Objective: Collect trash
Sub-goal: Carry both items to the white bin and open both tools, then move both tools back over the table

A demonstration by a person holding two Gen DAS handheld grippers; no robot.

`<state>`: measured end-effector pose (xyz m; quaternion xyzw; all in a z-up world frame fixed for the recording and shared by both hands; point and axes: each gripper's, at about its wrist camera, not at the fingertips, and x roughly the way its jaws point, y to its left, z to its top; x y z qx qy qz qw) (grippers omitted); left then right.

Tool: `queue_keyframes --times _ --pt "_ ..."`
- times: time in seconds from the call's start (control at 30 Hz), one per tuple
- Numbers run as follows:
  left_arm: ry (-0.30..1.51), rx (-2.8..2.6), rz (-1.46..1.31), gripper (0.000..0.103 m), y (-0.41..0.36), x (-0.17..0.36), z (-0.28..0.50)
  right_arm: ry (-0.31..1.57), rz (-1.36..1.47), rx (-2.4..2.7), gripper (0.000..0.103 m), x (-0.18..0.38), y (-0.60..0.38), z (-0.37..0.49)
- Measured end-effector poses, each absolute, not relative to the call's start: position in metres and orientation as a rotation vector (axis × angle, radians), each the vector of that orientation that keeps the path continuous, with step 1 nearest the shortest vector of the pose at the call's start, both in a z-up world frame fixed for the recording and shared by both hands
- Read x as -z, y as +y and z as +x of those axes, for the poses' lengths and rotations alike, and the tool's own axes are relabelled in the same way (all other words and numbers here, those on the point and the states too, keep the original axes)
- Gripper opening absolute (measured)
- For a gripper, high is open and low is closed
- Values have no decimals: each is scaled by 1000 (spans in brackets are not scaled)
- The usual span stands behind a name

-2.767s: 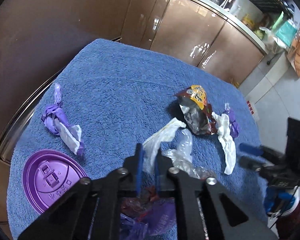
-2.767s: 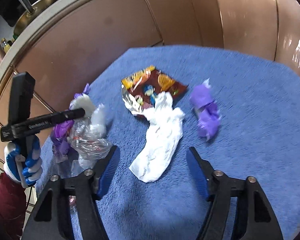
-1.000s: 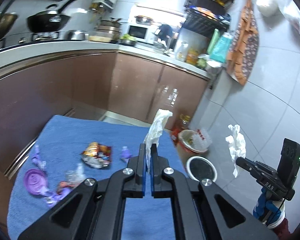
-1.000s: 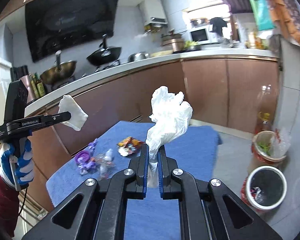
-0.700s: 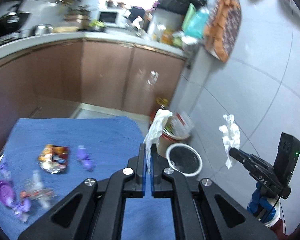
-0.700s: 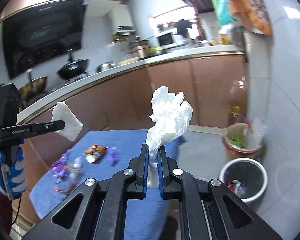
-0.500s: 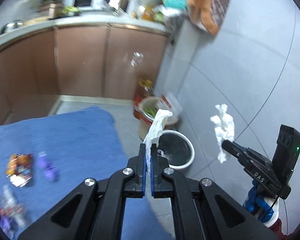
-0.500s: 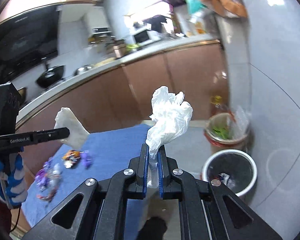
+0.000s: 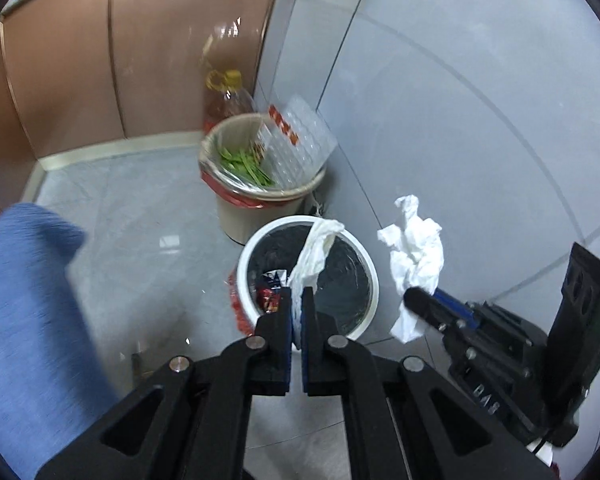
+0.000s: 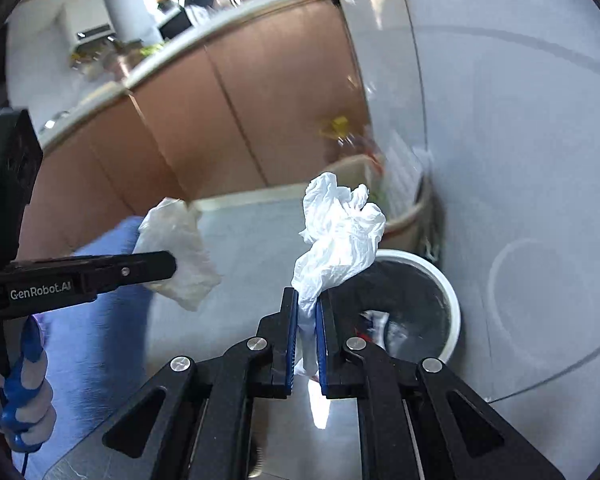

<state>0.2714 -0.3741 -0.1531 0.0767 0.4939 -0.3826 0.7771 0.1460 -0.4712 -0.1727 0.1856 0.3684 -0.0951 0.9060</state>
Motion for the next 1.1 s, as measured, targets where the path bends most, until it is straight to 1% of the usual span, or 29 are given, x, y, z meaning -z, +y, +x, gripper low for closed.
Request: queue_keyframes --times 0.1,0.2,0.23,0.27,0.3,0.33,0.37,0.4,0.43,0.47,0.7,0.9,0.97,1.0,1.07,1.1 --pt "1109 843 140 4 -403 176 289 800 378 234 12 194 -487 163" --pt "1153 848 106 5 -424 194 303 831 365 263 12 209 -498 177" --pt "1169 850 90 5 -429 199 306 841 360 275 15 213 -503 181" --pt "1186 853 77 7 -433 204 309 852 357 284 20 217 -505 183" --pt "1200 850 65 9 -435 208 311 863 356 292 24 220 -508 185" --pt "1210 845 52 15 -436 211 313 874 353 302 31 223 -509 186" --pt "1215 844 41 25 -438 212 314 879 348 310 36 224 -510 186" --pt "1216 845 28 31 -437 212 313 882 344 314 37 225 -511 186" --pt "1211 848 19 40 -434 211 312 884 342 319 37 225 -511 184" --pt "1206 848 13 46 -434 209 311 884 341 322 38 225 -511 183" --pt "1141 868 0 46 -414 182 292 865 323 337 42 214 -496 161" --pt "1016 841 31 46 -380 137 263 804 289 340 54 186 -469 141" --pt "960 818 37 46 -363 118 253 774 273 353 63 173 -460 132" --pt "937 811 39 46 -356 111 249 755 261 362 65 164 -455 127" --pt "880 787 51 46 -341 94 239 723 247 370 74 151 -449 120" --pt "849 775 54 46 -332 84 233 704 239 376 77 143 -444 115"
